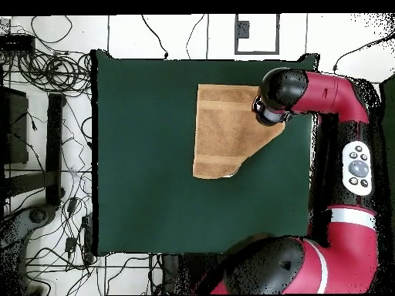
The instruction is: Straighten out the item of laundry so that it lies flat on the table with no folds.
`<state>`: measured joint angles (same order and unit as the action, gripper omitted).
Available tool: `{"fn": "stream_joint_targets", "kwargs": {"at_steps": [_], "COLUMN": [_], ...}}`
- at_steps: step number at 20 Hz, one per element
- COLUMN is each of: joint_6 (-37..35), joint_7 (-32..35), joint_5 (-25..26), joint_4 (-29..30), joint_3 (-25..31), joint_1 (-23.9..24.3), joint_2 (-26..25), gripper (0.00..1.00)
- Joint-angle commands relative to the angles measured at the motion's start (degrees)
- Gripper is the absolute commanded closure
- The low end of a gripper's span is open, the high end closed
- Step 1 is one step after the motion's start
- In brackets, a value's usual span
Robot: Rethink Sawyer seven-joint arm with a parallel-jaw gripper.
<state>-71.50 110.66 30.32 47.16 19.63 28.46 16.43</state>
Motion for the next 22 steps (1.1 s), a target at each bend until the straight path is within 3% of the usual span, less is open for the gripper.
{"fn": "stream_joint_targets", "kwargs": {"at_steps": [1,4,10,20,22], "joint_6": [-7.78,-8.01,-1.3,-1.37,-5.59], "joint_7": [-17.7,-18.09,-23.45,-28.7,-26.44], "joint_5": [-5.0,-5.82,-9.11,-11.02,-10.78], "joint_4": [6.92,7.24,10.34,11.03,9.41], "joint_3": [7.1,7.33,11.69,14.52,13.02], "joint_1": [-1.51,-1.27,2.84,5.76,4.53], "joint_2": [-3.98,-4.14,-8.42,-12.27,-12.15], "gripper": [0.0,0.0,0.0,0.0,0.0]}}
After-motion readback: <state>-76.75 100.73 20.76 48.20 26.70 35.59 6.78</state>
